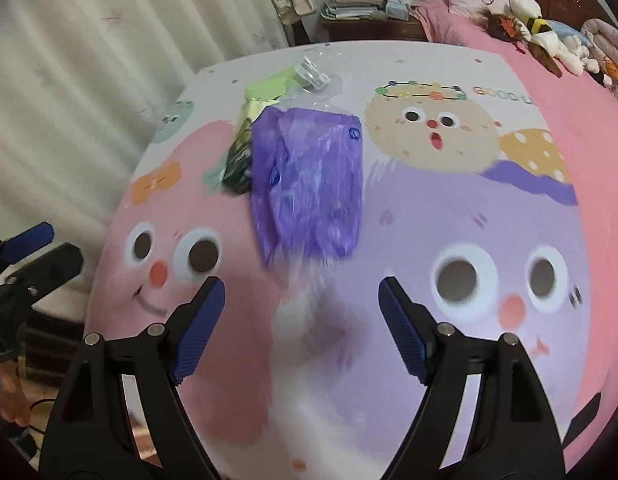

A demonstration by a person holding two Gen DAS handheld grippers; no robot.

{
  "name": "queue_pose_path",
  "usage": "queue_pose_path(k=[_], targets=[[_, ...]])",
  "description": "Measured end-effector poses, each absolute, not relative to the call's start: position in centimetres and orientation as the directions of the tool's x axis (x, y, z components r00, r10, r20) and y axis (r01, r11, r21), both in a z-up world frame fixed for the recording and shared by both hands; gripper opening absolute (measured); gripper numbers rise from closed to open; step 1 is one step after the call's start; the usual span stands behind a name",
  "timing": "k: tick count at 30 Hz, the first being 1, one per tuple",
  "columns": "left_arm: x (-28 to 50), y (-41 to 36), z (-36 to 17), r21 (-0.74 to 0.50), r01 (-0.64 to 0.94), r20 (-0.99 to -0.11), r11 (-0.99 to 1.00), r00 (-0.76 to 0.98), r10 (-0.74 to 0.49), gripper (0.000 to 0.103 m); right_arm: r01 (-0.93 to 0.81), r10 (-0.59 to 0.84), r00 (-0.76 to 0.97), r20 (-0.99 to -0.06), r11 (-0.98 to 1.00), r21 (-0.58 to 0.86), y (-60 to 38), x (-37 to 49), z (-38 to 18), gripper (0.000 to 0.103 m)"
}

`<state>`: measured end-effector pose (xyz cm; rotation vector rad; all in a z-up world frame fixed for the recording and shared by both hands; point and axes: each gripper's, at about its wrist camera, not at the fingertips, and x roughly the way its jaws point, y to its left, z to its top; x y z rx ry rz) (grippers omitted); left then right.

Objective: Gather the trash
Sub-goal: 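Grasp the purple plastic bag with the right tool while the left tool grasps the Dubai Style box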

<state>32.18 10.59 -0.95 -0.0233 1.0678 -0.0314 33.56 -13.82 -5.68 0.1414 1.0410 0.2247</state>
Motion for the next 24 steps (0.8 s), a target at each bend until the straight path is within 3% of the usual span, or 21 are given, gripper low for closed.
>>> queue_pose_path(k=[11, 15, 24], targets=[[42.9, 11.0, -4.3, -0.073, 0.088, -0.885, 0.993, 0.453, -0.106, 0.087, 0.003, 0.15, 0.434, -0.888, 0.986, 0.168, -12.3, 42.7, -11.5, 0.077], [45.4, 9.7, -5.0, -0.093, 0.131, -0.891, 0.987, 0.432, -0.141, 0.087, 0.023, 0.143, 0.45, -0.881, 0.985, 0.172, -12.5, 42.4, -12.1, 0.066], [49.5, 6.5, -8.5, -0.159, 0.139, -0.924, 0.977, 0.327, -0.197, 0.087, 0.087, 0.136, 0.496, -0.858, 0.975, 0.205, -13.8, 41.1, -11.5, 0.027]])
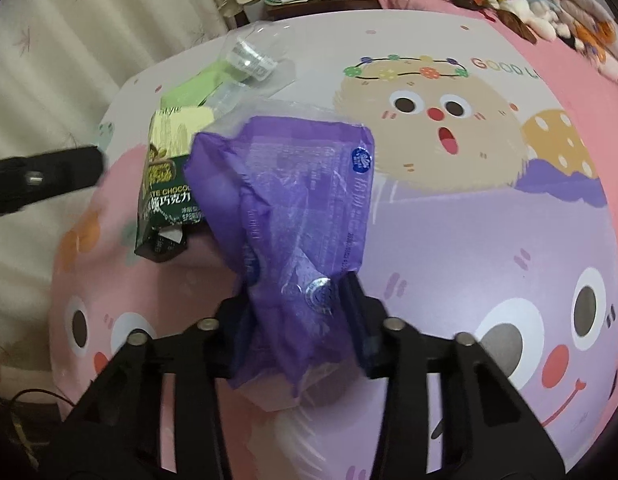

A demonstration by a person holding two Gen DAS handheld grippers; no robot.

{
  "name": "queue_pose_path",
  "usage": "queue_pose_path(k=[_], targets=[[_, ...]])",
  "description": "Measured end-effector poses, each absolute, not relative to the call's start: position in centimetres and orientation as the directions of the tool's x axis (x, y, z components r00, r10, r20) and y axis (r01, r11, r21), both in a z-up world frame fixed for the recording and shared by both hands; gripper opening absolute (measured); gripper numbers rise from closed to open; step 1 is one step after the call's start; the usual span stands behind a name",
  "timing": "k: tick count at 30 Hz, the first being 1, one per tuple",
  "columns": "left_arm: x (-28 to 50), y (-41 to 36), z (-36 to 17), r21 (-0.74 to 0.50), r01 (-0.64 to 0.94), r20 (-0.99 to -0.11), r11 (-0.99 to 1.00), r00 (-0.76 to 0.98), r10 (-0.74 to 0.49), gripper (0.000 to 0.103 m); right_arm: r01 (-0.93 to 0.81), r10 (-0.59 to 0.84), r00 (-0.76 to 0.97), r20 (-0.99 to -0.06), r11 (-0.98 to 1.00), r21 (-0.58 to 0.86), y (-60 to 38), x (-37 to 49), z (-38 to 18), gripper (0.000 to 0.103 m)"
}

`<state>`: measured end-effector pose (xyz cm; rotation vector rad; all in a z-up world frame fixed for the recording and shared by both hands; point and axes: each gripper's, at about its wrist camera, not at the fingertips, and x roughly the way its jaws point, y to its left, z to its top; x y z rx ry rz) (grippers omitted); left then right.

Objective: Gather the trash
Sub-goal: 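Grasp the purple plastic bag with the right tool while the left tool grasps the Dubai Style box, then carry both items over the bin and open both tools to drop them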

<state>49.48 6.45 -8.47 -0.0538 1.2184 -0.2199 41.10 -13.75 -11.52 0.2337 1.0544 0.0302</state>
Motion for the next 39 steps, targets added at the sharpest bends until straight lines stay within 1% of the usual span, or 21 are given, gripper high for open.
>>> queue_pose_path(k=[1, 2, 10, 15, 21, 24, 29, 34, 39], targets=[[49.9, 6.2, -8.8, -0.161, 0.134, -0.926, 0.978, 0.321, -0.197, 0.087, 0.098, 0.139, 0.504, -0.852, 0.971, 0.216, -14.1, 41.0, -11.3, 0.014], [50.5, 5.8, -9.2, -0.16, 0.126, -0.929, 0.979, 0.315, -0.193, 0.087, 0.117, 0.13, 0.506, -0.853, 0.969, 0.217, -14.4, 40.9, -11.3, 0.013], [53.6, 3.4, -11.8, -0.127, 0.05, -0.947, 0.991, 0.29, -0.136, 0.087, 0.191, 0.103, 0.516, -0.851, 0.954, 0.231, -16.4, 39.5, -11.1, 0.013], [54.1, 2.4, -13.1, -0.075, 0.035, -0.954, 0.997, 0.288, -0.082, 0.087, 0.207, 0.1, 0.514, -0.852, 0.949, 0.236, -16.7, 38.7, -11.0, 0.013], [54.2, 2.0, -15.0, -0.061, 0.003, -0.968, 0.998, 0.245, -0.06, 0.087, 0.215, 0.098, 0.509, -0.855, 0.948, 0.237, -16.9, 37.9, -11.1, 0.013], [54.1, 2.4, -15.8, -0.076, -0.024, -0.971, 0.997, 0.23, -0.069, 0.083, 0.213, 0.101, 0.511, -0.854, 0.947, 0.24, -16.9, 37.6, -11.1, 0.013], [53.2, 2.5, -15.7, -0.081, -0.012, -0.964, 0.997, 0.254, -0.076, 0.076, 0.203, 0.113, 0.517, -0.849, 0.947, 0.249, -16.8, 37.2, -11.0, 0.013], [51.2, 2.7, -14.8, -0.092, -0.002, -0.953, 0.996, 0.288, -0.088, 0.074, 0.183, 0.13, 0.528, -0.839, 0.947, 0.262, -16.5, 36.1, -10.6, 0.012], [47.5, 3.6, -13.2, -0.114, -0.004, -0.945, 0.993, 0.309, -0.107, 0.074, 0.162, 0.142, 0.537, -0.832, 0.95, 0.266, -16.3, 34.6, -9.8, 0.012]])
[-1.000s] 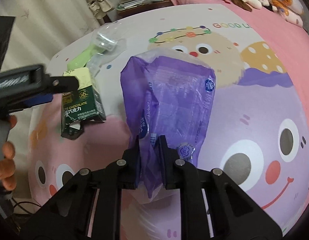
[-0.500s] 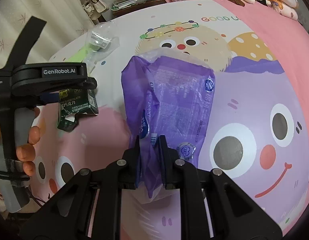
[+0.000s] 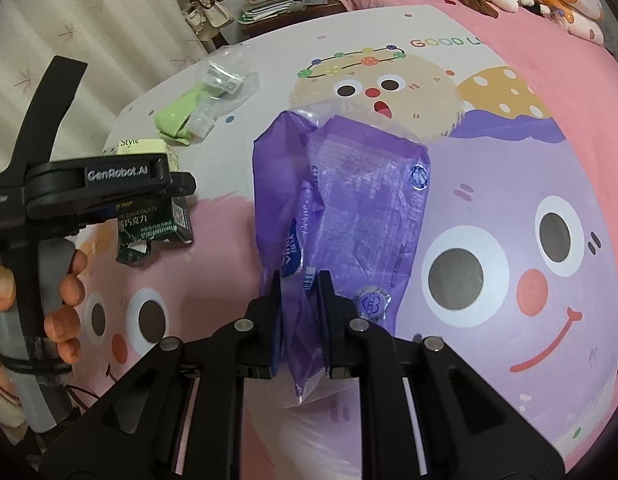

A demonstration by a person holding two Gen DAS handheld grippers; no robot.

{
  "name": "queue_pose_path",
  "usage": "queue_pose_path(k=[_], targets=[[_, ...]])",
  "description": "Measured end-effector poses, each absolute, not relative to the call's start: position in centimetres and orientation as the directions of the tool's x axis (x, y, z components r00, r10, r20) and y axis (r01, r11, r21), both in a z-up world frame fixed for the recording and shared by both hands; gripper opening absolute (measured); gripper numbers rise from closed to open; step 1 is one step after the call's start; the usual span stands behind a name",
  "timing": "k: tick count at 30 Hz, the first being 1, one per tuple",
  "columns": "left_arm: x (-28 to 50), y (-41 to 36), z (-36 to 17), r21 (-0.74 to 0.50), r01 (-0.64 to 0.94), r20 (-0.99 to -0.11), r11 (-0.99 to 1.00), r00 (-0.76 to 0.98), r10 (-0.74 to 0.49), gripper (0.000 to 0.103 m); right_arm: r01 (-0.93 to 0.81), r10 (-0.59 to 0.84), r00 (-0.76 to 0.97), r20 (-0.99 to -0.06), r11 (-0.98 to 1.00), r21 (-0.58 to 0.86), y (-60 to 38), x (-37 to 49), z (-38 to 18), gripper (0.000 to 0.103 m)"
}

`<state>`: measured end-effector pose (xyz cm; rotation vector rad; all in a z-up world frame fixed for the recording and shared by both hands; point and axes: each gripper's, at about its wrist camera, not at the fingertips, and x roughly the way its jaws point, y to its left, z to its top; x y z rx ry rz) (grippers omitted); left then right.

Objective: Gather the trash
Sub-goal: 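Carry both items over the bin and open both tools to drop them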

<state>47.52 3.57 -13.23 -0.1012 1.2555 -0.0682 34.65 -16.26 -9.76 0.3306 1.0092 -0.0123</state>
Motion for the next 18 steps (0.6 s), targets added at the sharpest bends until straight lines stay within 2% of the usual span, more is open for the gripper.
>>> queue_pose_path(k=[9, 18], targets=[[37.4, 3.4, -10.0, -0.154, -0.065, -0.923, 0.986, 0.367, -0.12, 0.074, 0.076, 0.217, 0.547, -0.809, 0.949, 0.306, -16.4, 28.5, -7.4, 0.012], [23.1, 2.7, -6.8, -0.114, -0.072, -0.888, 0.991, 0.454, -0.069, 0.074, -0.058, 0.278, 0.548, -0.789, 0.953, 0.296, -18.3, 18.6, -6.4, 0.012]])
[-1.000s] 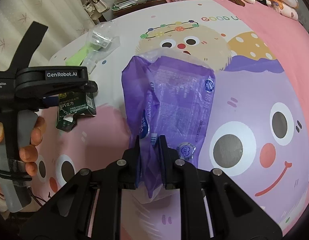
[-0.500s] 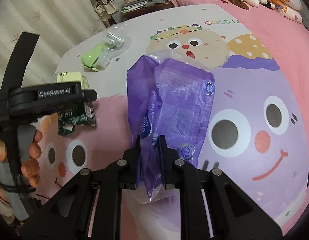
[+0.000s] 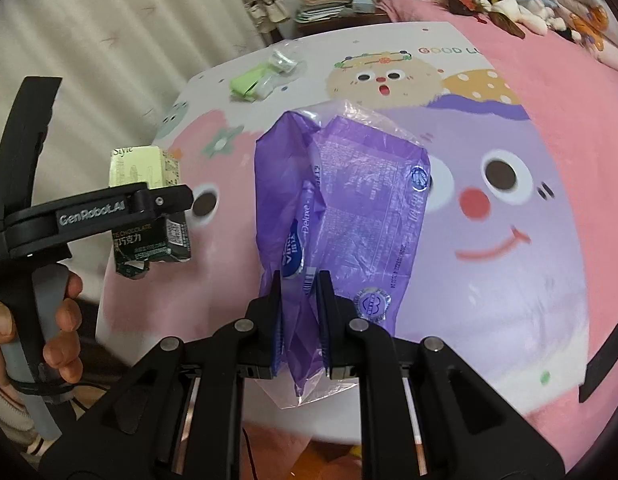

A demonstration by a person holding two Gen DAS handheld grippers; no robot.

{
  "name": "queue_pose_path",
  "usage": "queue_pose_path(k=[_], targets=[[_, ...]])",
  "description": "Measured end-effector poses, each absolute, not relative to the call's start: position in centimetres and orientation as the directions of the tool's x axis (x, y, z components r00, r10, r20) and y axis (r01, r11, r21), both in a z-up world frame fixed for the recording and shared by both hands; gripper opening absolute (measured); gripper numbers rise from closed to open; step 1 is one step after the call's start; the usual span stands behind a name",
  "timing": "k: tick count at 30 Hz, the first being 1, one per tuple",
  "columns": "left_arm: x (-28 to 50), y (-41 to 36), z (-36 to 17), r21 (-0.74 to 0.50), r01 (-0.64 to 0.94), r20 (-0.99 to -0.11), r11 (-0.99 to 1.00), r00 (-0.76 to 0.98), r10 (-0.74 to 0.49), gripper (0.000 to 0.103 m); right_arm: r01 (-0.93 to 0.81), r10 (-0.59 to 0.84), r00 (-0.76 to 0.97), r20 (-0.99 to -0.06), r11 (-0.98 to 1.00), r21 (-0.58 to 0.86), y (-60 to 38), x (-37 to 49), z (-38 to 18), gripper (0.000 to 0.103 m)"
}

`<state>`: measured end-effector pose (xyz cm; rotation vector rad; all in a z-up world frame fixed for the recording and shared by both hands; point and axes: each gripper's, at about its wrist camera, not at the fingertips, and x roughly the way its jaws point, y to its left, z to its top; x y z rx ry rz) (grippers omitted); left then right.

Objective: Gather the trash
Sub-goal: 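Carry both items over the bin and open both tools to drop them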

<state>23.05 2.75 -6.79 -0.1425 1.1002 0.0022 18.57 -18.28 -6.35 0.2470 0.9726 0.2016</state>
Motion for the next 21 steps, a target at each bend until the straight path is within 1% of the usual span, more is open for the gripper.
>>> queue_pose_path(k=[6, 11, 15, 21], targets=[[13.3, 1.2, -6.4, -0.094, -0.079, -0.869, 0.992, 0.493, -0.043, 0.074, -0.136, 0.323, 0.534, -0.781, 0.945, 0.298, -19.3, 11.1, -7.4, 0.012], [6.8, -0.7, -7.8, -0.06, -0.036, -0.892, 0.998, 0.45, -0.037, 0.074, -0.168, 0.36, 0.478, -0.801, 0.933, 0.319, -19.4, 5.7, -9.6, 0.012], [2.4, -2.6, -10.4, -0.036, 0.023, -0.924, 0.999, 0.381, -0.042, 0.074, -0.163, 0.388, 0.437, -0.811, 0.921, 0.353, -19.3, 2.3, -11.9, 0.012], [-1.3, -4.6, -15.6, -0.042, 0.097, -0.955, 0.994, 0.288, -0.068, 0.074, -0.088, 0.418, 0.348, -0.839, 0.906, 0.415, -19.2, -1.8, -17.9, 0.012]])
